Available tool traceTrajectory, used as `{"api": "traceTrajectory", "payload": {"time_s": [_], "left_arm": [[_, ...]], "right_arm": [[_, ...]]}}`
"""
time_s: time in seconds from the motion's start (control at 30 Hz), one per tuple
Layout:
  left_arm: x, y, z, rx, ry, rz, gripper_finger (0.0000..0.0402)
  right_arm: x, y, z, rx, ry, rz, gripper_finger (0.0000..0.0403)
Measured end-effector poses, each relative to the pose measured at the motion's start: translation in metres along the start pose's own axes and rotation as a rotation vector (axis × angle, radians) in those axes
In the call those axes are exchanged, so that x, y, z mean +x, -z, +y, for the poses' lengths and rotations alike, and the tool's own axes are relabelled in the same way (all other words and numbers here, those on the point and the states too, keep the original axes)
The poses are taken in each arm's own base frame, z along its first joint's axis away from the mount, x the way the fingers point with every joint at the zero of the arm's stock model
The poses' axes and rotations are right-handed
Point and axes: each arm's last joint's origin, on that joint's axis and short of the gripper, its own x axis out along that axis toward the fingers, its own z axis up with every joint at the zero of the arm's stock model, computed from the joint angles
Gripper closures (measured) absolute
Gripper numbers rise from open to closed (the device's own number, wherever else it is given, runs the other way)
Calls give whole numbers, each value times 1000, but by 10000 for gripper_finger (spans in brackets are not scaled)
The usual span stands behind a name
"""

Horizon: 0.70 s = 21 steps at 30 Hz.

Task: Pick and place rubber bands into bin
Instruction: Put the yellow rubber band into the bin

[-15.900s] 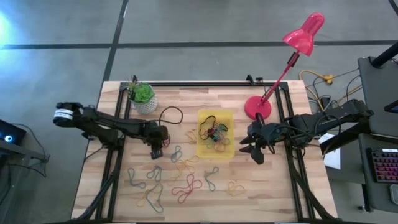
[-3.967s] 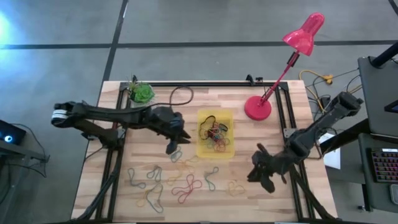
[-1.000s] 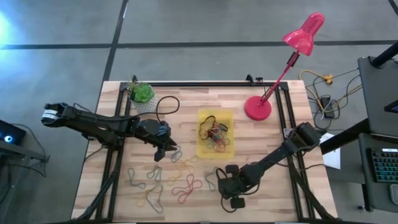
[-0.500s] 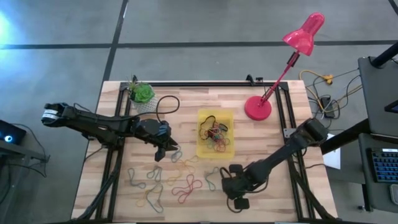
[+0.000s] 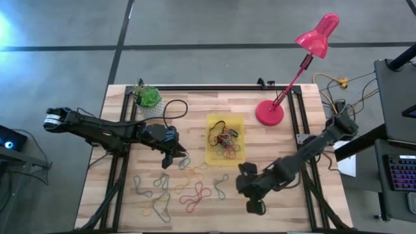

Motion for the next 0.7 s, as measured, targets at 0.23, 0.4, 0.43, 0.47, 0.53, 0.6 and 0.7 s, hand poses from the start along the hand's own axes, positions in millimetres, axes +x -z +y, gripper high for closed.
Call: {"api": "traceTrajectory", "payload": {"time_s": [0.23, 0.4, 0.43, 0.47, 0.53, 0.6, 0.7], "left_arm": [[0, 0, 0, -2, 1, -3, 316], [0, -1, 0, -8, 3, -8, 316], [0, -1, 0, -8, 3, -9, 316], [0, -1, 0, -8, 5, -12, 316], [0, -3, -1, -7, 11, -29, 316], [0, -4, -2, -6, 16, -43, 316], [0, -6, -2, -4, 23, -60, 316]], "right_arm": [[-46, -10, -10, 35, 107, -225, 395], [-75, -17, -22, 50, 201, -376, 395], [-79, -18, -25, 47, 220, -396, 395], [-83, -20, -29, 46, 238, -415, 395], [-91, -23, -36, 41, 272, -443, 395], [-96, -27, -45, 29, 299, -456, 395], [-99, -35, -59, 18, 344, -464, 395]]}}
